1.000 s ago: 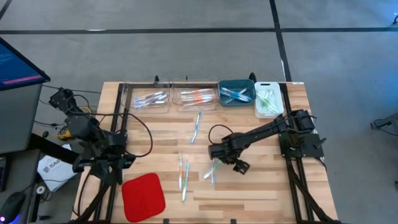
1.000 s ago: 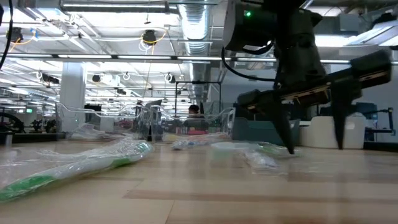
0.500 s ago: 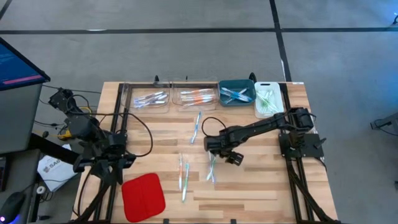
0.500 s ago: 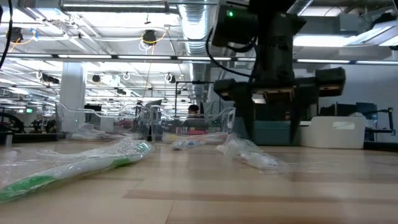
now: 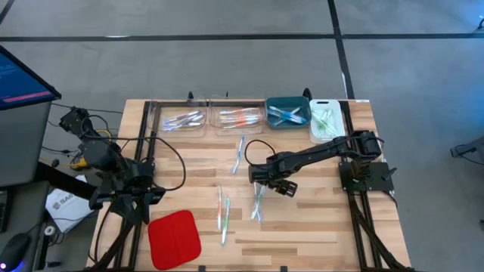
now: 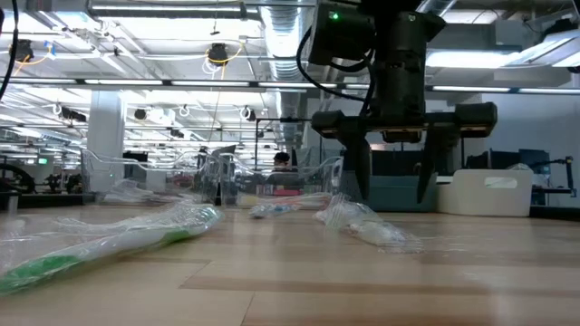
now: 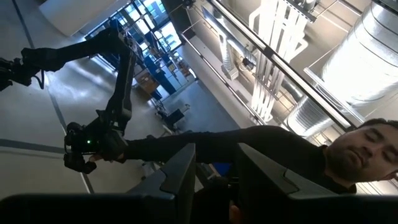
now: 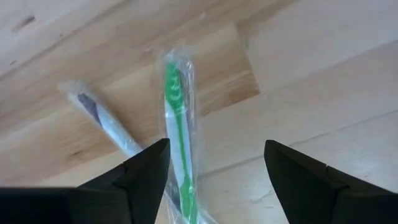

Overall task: Pick & Place Toothbrushes
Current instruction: Put the green toothbrush into the white bin

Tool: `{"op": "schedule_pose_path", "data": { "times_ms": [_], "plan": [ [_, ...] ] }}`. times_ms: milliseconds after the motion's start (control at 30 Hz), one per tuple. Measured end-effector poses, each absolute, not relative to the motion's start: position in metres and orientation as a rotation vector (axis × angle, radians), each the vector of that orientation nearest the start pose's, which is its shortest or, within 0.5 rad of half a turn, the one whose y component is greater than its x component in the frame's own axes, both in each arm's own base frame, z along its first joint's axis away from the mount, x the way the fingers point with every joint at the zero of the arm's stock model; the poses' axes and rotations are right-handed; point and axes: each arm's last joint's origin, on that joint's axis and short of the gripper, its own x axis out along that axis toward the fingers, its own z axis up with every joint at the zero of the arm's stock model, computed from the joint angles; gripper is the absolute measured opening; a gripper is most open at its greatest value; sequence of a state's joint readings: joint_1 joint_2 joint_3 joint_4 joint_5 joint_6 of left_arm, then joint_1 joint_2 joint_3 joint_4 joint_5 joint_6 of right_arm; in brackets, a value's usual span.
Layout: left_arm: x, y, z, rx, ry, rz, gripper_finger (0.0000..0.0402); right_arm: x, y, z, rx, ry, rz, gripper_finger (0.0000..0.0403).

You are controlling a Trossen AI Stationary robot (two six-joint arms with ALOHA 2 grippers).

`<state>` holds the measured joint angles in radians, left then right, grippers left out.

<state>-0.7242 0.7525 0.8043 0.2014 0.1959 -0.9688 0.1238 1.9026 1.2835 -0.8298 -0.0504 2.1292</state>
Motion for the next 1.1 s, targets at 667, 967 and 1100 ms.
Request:
{"op": "schedule_pose_path", "data": {
  "times_ms": [667,967,1100],
  "plan": [
    [0.12,-0.113,0.379,-0.964,0.225,-0.956,0.0108,0.373,0.05,0.136,1.621,0.965,-1.231,0.0255],
    [0.119,-0.113,0.379,-0.964,0.226,-0.963,0.0108,0.371,0.05,0.135,1.655,1.039,-1.23,0.0205],
    [0.119,-0.113,0.379,-0.963,0.228,-0.967,0.0108,0.369,0.052,0.134,1.65,1.059,-1.242,0.012]
  ]
}}
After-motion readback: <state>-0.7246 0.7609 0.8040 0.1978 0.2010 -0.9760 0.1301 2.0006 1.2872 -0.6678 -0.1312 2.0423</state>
